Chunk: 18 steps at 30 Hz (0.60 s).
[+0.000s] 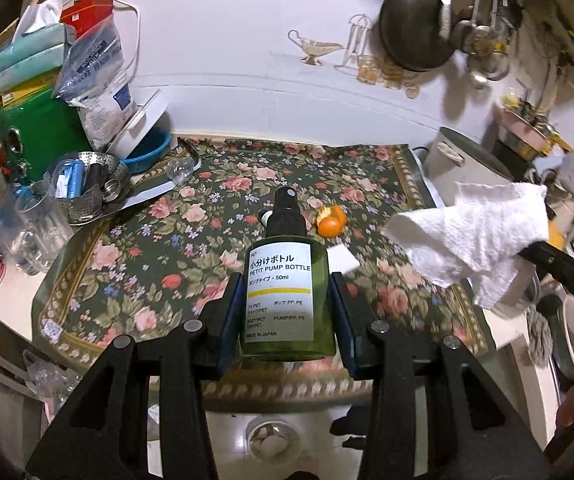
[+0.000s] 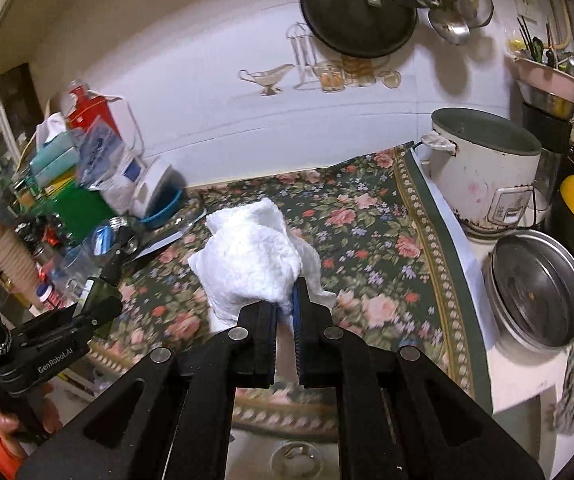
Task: Collect trash
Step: 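Carry the pump bottle and tissue down over the floor bin with both tools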
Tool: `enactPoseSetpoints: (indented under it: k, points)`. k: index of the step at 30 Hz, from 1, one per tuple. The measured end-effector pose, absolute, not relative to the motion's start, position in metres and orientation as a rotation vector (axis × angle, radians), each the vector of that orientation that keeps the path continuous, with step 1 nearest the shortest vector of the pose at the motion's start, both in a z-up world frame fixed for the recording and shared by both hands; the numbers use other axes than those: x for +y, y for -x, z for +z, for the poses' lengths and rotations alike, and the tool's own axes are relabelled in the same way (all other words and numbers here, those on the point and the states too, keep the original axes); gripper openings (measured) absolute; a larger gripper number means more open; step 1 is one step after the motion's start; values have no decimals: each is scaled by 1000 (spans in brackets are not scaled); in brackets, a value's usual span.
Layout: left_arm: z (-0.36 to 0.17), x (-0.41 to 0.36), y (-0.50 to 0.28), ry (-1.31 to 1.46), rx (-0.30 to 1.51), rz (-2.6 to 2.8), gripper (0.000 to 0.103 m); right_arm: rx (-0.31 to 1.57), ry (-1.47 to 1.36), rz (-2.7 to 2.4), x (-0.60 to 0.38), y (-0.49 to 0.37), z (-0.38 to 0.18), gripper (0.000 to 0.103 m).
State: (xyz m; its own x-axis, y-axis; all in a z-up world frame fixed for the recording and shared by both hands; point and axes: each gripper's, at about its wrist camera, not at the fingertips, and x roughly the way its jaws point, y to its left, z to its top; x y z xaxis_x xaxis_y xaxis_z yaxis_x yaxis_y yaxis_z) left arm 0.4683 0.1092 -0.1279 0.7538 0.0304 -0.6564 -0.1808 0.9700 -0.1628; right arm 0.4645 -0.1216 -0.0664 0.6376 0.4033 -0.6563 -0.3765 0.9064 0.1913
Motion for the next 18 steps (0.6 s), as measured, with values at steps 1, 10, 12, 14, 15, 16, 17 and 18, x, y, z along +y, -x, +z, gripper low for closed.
enactPoseSetpoints:
  k: [1, 10, 12, 14, 15, 16, 17, 18]
  points:
    - [-129, 112, -457, 219, 707, 102, 41, 756, -37, 439, -118, -455, -67, 7]
    - [-139, 144, -366, 191, 741, 15, 41, 764, -82, 362, -76, -363, -79, 7]
    - [-142, 150, -347, 182, 748, 7, 41, 773, -95, 356, -69, -345, -84, 7]
    - [-146, 153, -330, 170, 761, 2, 41, 787, -104, 350, -62, -326, -89, 7]
    - [-148, 154, -322, 168, 769, -1, 41, 798, -105, 349, -59, -318, -91, 7]
    - [-151, 155, -314, 169, 784, -7, 41, 805, -103, 347, -57, -312, -93, 7]
    - [-153, 155, -310, 171, 796, -11, 41, 816, -99, 343, -56, -306, -95, 7]
    - [-157, 155, -306, 173, 812, -16, 41, 830, -98, 340, -56, -302, -98, 7]
